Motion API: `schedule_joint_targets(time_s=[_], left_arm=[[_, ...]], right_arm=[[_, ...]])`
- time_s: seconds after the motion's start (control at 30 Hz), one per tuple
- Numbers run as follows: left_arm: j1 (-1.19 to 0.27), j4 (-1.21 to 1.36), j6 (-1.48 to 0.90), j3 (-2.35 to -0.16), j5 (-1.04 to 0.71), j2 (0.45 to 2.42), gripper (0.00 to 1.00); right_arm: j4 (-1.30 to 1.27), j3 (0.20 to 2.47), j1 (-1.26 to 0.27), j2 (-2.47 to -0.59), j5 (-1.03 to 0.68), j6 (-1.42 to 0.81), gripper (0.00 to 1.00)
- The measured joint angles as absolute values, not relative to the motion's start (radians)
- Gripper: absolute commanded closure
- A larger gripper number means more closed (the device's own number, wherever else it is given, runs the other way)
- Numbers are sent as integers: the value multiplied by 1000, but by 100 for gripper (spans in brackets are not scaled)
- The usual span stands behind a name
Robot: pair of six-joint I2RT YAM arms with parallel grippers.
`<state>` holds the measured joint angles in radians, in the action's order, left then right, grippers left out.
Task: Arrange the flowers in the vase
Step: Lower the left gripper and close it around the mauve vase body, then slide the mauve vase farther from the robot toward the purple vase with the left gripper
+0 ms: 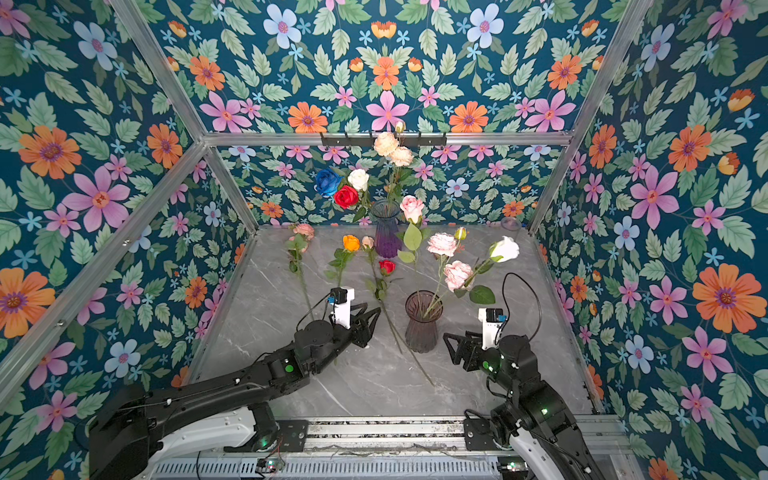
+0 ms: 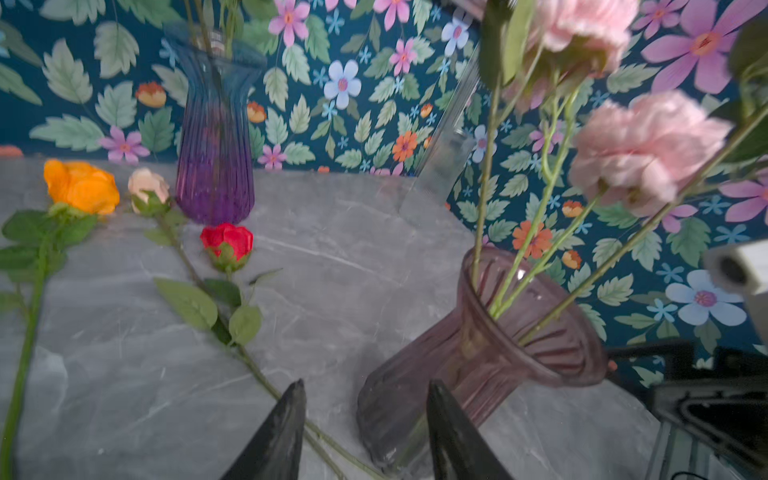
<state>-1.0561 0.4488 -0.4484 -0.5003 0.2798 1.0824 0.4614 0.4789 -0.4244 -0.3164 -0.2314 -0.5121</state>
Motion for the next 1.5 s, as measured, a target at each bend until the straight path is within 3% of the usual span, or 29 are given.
schedule_joint_targets(time_s=[0.27, 0.63, 0.87, 1.17, 1.5], left_arm=[[-1182, 553, -381, -426, 242, 1249, 25], [-1226, 846, -285, -480, 222, 1569, 24], [-1225, 970, -279, -599, 241, 1783, 23], [-1225, 998, -283, -714, 365, 1909, 23], [-1169, 995, -286, -842, 402, 2011, 25]], right_arm=[[451, 643, -424, -439, -257, -501, 17], [440, 604, -424, -441, -314, -573, 17], [477, 517, -424, -291, -316, -596, 16], [556, 395, -424, -165, -301, -651, 16], [518, 297, -424, -210, -284, -727, 16]])
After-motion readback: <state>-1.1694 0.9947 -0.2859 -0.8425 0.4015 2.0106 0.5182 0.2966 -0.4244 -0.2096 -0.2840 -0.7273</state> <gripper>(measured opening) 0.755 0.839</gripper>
